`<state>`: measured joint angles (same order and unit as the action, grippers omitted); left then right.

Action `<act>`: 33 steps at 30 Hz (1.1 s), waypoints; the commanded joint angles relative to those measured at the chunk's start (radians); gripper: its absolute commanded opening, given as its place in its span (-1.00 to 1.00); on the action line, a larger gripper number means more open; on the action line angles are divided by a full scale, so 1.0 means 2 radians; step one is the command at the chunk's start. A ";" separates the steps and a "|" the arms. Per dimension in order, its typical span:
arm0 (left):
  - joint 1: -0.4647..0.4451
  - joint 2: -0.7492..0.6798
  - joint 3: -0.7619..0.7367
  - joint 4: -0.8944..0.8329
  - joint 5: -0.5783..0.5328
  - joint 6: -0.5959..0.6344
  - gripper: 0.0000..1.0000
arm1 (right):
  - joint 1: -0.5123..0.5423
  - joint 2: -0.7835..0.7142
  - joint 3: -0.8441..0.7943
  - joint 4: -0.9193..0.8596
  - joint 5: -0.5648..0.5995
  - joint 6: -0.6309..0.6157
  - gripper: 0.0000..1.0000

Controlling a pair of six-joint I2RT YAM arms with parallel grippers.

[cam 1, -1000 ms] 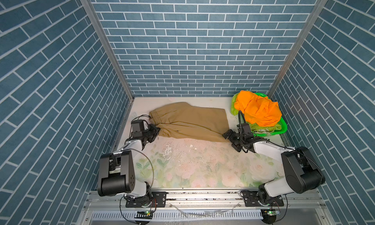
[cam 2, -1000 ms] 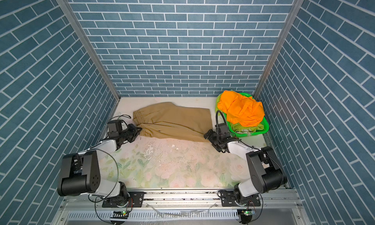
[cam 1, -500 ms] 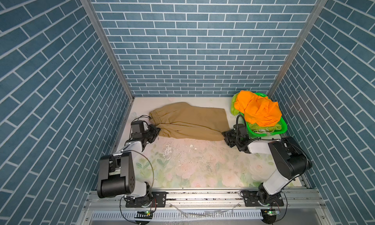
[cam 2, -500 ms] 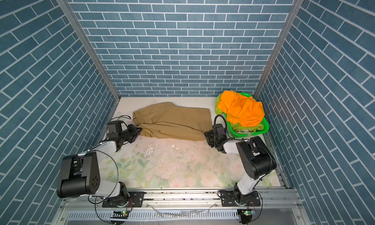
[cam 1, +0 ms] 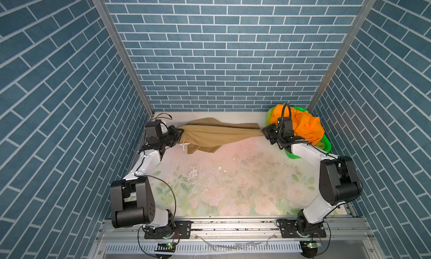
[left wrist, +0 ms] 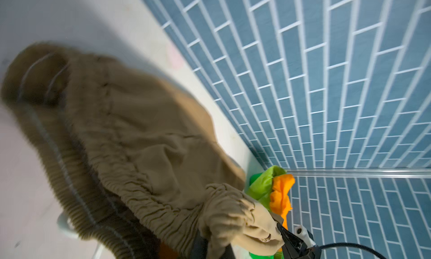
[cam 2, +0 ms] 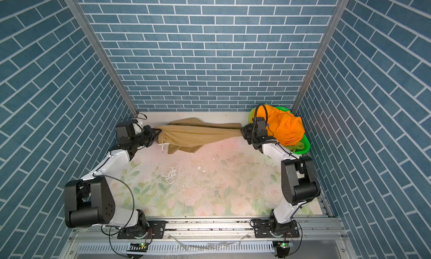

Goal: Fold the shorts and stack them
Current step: 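Lift the shorts high with both grippers, holding waistband and hem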

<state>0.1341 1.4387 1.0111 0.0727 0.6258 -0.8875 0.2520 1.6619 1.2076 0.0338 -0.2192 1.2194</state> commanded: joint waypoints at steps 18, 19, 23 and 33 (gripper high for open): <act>0.005 -0.039 0.408 -0.100 -0.015 0.045 -1.00 | -0.045 -0.060 0.529 -0.367 -0.012 -0.388 -1.00; 0.005 -0.050 0.423 -0.112 -0.016 0.047 -1.00 | -0.050 -0.076 0.529 -0.368 -0.010 -0.392 -1.00; 0.006 -0.070 0.485 -0.188 -0.040 0.061 -1.00 | -0.096 -0.094 0.557 -0.364 -0.034 -0.375 -1.00; 0.058 0.026 0.393 -0.263 -0.062 0.067 -1.00 | -0.120 0.155 0.707 -0.466 -0.052 -0.409 -1.00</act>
<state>0.1478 1.3327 1.9240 -0.3229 0.7235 -0.7612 0.0807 1.7348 2.6717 -0.7288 -0.5003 0.4942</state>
